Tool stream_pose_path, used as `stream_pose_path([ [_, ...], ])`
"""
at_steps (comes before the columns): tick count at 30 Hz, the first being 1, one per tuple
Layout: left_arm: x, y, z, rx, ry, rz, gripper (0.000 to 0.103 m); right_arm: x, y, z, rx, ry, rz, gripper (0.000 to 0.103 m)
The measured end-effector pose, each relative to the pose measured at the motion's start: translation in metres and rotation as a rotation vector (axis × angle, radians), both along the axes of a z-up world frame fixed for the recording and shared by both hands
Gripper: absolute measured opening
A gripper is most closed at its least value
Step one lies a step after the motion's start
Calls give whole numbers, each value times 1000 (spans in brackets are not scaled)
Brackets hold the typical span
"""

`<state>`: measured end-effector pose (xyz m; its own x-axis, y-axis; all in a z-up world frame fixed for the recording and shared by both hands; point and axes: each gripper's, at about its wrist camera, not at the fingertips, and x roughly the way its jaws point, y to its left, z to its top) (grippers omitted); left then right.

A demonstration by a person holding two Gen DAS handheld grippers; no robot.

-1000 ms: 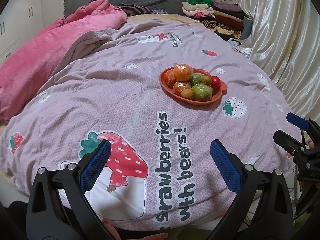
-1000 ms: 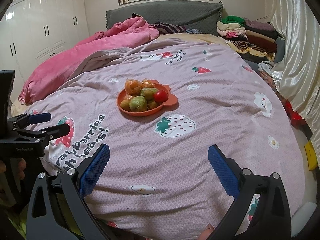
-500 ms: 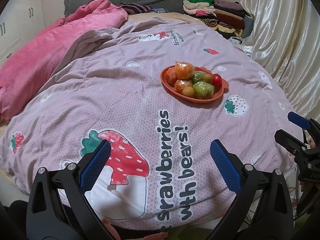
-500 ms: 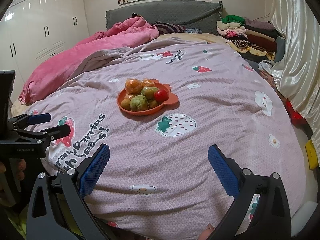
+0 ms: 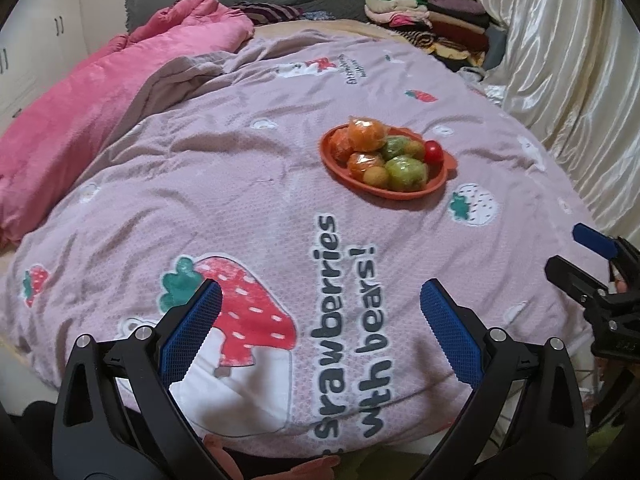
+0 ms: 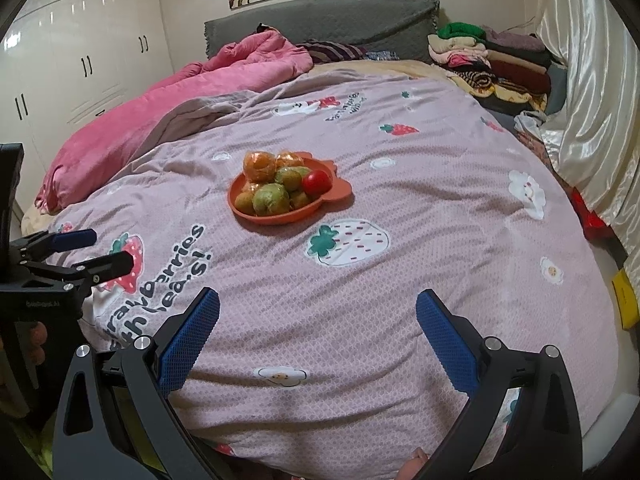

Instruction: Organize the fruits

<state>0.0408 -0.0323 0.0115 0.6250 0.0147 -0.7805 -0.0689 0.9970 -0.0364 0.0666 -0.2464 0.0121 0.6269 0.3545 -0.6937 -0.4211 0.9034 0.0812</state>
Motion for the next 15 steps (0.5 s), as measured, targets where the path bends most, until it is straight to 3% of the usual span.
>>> stream_pose_path([
  [3, 6, 2, 0, 0, 11, 9, 93, 5, -6, -2, 16, -1, -13, 98],
  [8, 15, 9, 13, -49, -54, -27, 93, 21, -21, -9, 32, 4, -58, 98],
  [11, 37, 25, 15, 36, -45, 22, 93, 40, -35, -12, 18, -8, -102, 98],
  [15, 83, 76, 11, 52, -16, 104, 93, 87, -67, -10, -31, -37, -209, 98],
])
